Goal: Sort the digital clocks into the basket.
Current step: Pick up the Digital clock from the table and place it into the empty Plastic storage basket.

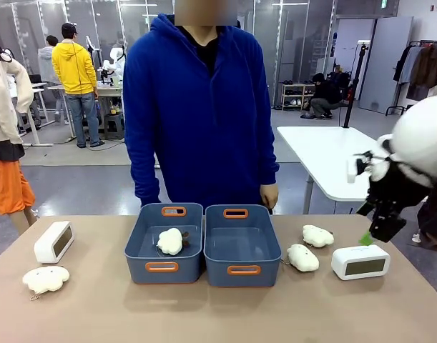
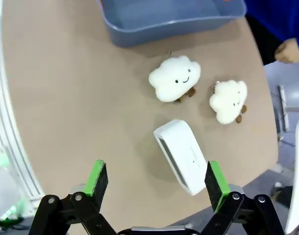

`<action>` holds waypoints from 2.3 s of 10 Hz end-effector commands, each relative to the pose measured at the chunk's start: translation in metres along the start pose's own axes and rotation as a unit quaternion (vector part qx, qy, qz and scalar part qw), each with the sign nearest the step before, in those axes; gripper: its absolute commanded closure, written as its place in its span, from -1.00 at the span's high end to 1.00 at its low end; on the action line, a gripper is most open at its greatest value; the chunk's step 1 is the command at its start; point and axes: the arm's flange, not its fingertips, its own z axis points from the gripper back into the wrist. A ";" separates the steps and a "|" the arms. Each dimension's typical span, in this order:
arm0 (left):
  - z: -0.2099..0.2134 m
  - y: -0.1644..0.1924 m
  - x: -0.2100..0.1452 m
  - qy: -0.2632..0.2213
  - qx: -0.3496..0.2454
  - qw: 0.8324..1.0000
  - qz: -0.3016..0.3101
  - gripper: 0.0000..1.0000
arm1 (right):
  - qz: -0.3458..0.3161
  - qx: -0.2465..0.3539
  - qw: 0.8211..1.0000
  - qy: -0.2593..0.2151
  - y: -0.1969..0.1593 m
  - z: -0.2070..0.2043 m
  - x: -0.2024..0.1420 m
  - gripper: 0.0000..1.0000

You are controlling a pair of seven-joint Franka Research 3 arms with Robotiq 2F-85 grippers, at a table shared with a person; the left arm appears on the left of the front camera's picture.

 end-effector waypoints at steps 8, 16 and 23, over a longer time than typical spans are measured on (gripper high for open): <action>-0.001 0.000 0.001 0.000 -0.009 1.000 -0.001 1.00 | 0.092 0.047 0.991 0.081 -0.055 -0.078 -0.015 1.00; -0.001 0.000 0.001 0.000 -0.009 1.000 -0.001 1.00 | 0.116 0.064 0.986 0.105 -0.091 -0.136 -0.032 1.00; -0.001 0.000 0.001 0.000 -0.009 1.000 -0.001 1.00 | 0.060 0.085 0.990 0.094 -0.097 -0.156 -0.048 -1.00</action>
